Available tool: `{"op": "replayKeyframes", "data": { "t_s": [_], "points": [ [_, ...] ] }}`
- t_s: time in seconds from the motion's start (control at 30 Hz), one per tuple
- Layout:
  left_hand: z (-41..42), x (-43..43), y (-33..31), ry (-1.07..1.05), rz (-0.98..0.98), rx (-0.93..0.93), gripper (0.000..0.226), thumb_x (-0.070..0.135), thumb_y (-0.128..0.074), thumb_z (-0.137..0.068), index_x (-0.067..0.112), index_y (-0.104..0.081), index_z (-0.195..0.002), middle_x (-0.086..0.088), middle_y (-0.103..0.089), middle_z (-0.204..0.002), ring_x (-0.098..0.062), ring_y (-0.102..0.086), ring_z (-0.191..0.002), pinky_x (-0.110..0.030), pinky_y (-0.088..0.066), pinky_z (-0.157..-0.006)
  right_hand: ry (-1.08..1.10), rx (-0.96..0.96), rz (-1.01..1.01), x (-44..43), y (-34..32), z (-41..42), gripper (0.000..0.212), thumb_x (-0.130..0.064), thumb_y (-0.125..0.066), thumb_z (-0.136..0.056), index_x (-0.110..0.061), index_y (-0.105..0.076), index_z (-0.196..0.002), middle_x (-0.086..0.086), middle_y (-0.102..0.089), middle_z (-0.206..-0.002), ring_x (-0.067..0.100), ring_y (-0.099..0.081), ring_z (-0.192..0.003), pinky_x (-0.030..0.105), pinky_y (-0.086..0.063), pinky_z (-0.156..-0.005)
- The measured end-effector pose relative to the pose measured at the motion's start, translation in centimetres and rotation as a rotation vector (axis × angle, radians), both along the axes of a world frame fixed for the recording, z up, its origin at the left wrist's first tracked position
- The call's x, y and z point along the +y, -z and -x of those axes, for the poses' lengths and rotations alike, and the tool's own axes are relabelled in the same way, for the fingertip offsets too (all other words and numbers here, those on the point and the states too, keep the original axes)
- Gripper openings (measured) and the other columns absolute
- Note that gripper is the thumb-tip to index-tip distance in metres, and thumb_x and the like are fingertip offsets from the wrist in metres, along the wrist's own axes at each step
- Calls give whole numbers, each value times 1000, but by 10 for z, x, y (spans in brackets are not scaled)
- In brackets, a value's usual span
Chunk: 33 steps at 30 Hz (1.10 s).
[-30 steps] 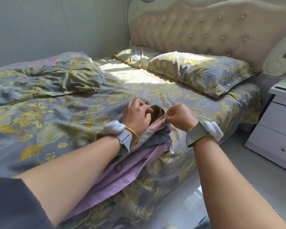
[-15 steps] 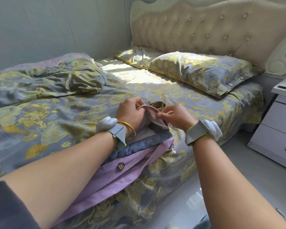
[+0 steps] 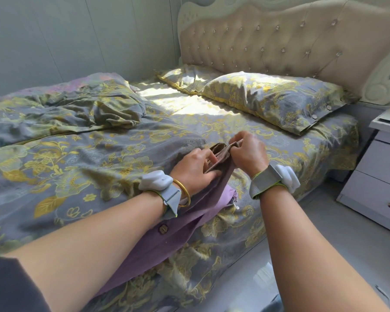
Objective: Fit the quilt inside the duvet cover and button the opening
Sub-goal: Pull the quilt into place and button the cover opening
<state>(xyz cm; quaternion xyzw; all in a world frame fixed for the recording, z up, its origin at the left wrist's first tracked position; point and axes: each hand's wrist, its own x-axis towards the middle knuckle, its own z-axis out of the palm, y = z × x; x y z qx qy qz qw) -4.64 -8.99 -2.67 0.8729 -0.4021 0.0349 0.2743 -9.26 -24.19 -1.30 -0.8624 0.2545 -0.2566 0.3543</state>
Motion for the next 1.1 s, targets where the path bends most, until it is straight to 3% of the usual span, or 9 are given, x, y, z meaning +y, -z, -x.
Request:
{"op": "replayKeyframes", "data": {
  "t_s": [0.1,0.23,0.37,0.6,0.67,0.77,0.93,1.0,1.1],
  "points": [
    [1,1,2,-21,-73,-34,44,52,-67,-74,28,-51,-107,7,-49,-93,-14,-53,-84,-36,-51,-77,1,-46,-27,0,0,0,21,-8,-54,-81,-19,-67,-93,7,-67,-89,18,-64,-70,25,-54,-56],
    [6,3,3,52,-78,-8,61,61,-63,-75,25,-46,-121,10,-45,-91,-13,-50,-83,-32,-47,-75,37,-98,-32,-3,-1,-1,20,-6,-63,-76,-24,-70,-79,-1,-64,-72,17,-62,-74,29,-54,-68],
    [5,5,4,59,-81,40,62,60,-63,-77,26,-43,-124,12,-46,-77,-15,-52,-75,-33,-48,-73,79,-164,-72,0,-3,1,21,-6,-61,-75,-23,-72,-79,0,-65,-78,14,-60,-78,22,-44,-68],
    [12,4,2,159,18,-32,80,60,-67,-70,36,-29,-135,14,-46,-101,-17,-56,-97,-36,-49,-82,59,-202,-194,7,-7,0,17,-7,-60,-74,-23,-68,-76,0,-65,-77,20,-65,-81,31,-55,-74],
    [12,2,5,122,2,-112,64,44,-65,-79,33,-32,-133,7,-55,-107,-25,-60,-97,-41,-52,-80,86,-187,-188,6,-6,0,16,-9,-61,-73,-25,-66,-74,-1,-66,-76,23,-68,-81,37,-58,-76],
    [9,0,5,33,118,-90,31,28,-55,-87,27,-49,-117,4,-64,-85,-28,-64,-80,-42,-53,-73,114,-171,-186,4,-6,1,11,-15,-60,-68,-26,-61,-68,-1,-69,-72,26,-70,-71,43,-60,-68],
    [5,-3,-1,-46,225,28,6,26,-59,-86,21,-61,-87,8,-59,-64,-11,-54,-59,-26,-45,-61,45,-22,-242,5,-7,8,20,-15,-56,-79,-12,-66,-61,-1,-63,-45,16,-66,-43,27,-49,-46],
    [5,-4,-3,-71,253,74,9,27,-62,-87,21,-60,-80,10,-55,-61,-6,-51,-57,-21,-38,-59,-15,-25,-363,6,-8,8,24,-13,-54,-82,3,-70,-75,5,-63,-47,21,-63,-43,23,-41,-40],
    [1,-5,-4,-159,322,181,11,26,-63,-86,19,-62,-78,3,-63,-67,-13,-56,-63,-24,-42,-61,-92,-84,-559,12,-12,9,28,-12,-52,-86,11,-66,-94,14,-68,-64,21,-64,-47,24,-48,-42]
  ]
}}
